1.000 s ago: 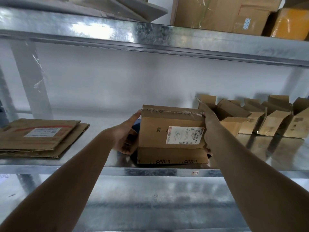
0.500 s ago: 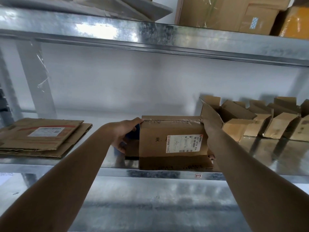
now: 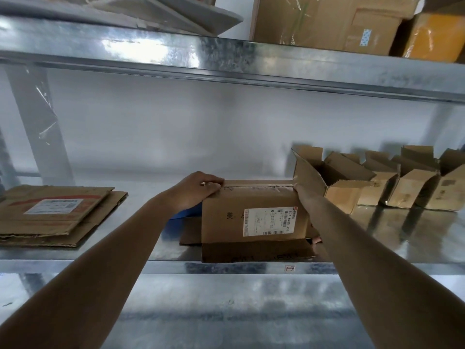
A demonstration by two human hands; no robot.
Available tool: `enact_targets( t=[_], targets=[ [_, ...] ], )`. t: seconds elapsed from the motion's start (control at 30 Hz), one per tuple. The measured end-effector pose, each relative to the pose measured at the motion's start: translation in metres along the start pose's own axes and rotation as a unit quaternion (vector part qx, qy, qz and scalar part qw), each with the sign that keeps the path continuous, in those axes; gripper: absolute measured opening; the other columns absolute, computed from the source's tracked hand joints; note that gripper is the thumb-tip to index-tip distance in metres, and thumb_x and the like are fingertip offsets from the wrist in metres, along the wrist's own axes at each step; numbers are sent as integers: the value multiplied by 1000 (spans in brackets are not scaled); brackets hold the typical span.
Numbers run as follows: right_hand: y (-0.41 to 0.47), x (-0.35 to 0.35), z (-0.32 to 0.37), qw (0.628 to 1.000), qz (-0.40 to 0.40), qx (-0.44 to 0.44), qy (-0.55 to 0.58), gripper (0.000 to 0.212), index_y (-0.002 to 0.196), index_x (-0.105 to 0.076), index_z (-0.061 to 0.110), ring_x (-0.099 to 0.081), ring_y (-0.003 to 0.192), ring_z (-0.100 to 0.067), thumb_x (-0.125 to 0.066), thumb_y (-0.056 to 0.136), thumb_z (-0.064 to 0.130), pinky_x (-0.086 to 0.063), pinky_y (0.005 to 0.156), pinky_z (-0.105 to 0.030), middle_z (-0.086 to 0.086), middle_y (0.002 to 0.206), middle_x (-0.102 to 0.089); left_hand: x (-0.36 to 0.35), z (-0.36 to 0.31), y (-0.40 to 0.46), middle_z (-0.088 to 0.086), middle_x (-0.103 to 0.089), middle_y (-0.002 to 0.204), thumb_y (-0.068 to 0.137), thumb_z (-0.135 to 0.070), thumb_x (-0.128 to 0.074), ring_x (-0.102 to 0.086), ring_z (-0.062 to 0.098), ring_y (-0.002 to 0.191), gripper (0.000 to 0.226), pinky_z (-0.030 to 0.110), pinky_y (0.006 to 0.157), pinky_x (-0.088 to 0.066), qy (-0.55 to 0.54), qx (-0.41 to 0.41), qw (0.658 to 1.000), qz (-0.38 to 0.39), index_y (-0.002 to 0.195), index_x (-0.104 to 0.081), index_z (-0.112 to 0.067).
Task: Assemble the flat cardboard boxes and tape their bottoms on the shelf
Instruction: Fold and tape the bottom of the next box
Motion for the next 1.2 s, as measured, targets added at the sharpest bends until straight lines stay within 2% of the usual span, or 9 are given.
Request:
enact_targets(
  t=[0.1, 0.27, 0.37, 0.43, 0.5, 0.6, 0.73, 0.87, 1.2],
  targets=[
    [-1, -4, -2, 999, -28, 23, 30, 49, 121, -50, 11, -53, 84, -21, -35, 106, 54, -38, 89, -34, -14, 99, -57, -3, 2, 0, -7, -64, 123, 109, -19, -51, -56, -8, 99, 31, 1, 78, -41, -17, -15, 1000, -10, 135, -68, -20],
    [11, -5, -21, 987, -115, 29, -105, 110, 145, -46, 15, -49, 135, -41, -3, 81, 93, -36, 114, -60, -21, 146, -52, -1, 8, 2, -16, -62, 112, 107, -20, -55, -58, -5, 100, 29, 0, 76, -43, -32, -18, 999, -19, 132, -70, -23],
    [-17, -1, -14, 940, -212, 131, -231, 95, 152, -34, 12, -51, 127, -45, -22, 91, 83, -47, 101, -57, -26, 143, -45, -1, 8, 5, -21, -59, 108, 106, -20, -56, -57, -4, 100, 28, 6, 79, -43, -23, -13, 999, -22, 130, -71, -25],
    [-29, -6, -6, 866, -273, 281, -312, 69, 145, -41, 10, -55, 123, -42, -38, 102, 64, -51, 97, -52, -23, 138, -48, -4, 8, 6, -20, -61, 108, 106, -18, -57, -58, -4, 99, 28, 8, 82, -44, -27, -16, 999, -27, 130, -71, -21],
    [-47, -23, 5, 818, -234, 400, -341, 56, 140, -53, 19, -55, 127, -33, -33, 106, 59, -48, 103, -50, -14, 141, -54, -8, 8, 5, -11, -69, 116, 105, -16, -58, -61, -3, 102, 28, 11, 92, -49, -44, -22, 998, -39, 129, -72, -17],
    [-72, -57, 11, 824, -86, 425, -364, 71, 123, -68, 26, -57, 123, -28, -21, 97, 72, -45, 106, -51, -4, 131, -61, -14, 8, 1, -1, -72, 125, 103, -17, -61, -64, 0, 108, 27, 24, 104, -51, -50, -32, 996, -60, 128, -72, -15],
    [-93, -83, 8, 821, -6, 397, -411, 104, 145, -51, 34, -30, 147, -43, -6, 72, 94, -19, 120, -63, -11, 154, -41, -14, 6, -14, 1, -76, 116, 102, -15, -63, -70, 4, 106, 25, 20, 96, -53, -62, -45, 994, -79, 124, -74, -11],
    [-104, -84, 5, 815, 16, 397, -421, 122, 148, -42, 32, -17, 153, -44, -19, 57, 109, -2, 121, -67, -12, 160, -31, -6, 6, -28, -6, -80, 104, 100, -18, -67, -74, 4, 96, 18, 17, 84, -53, -73, -39, 992, -98, 113, -80, -16],
    [-133, -90, 22, 809, 137, 415, -394, 58, 139, -49, 20, -27, 150, -35, -48, 97, 59, -11, 124, -61, -8, 151, -47, 11, 5, -49, -11, -75, 75, 94, -24, -75, -73, 14, 77, 12, 34, 78, -62, -46, -28, 993, -101, 90, -86, -20]
  ],
)
Point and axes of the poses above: each hand's wrist, its own y-axis towards the middle knuckle, its own x-axis out of the back of the hand, z = x × y, the point moved 3 cm from there along y, towards the middle knuckle
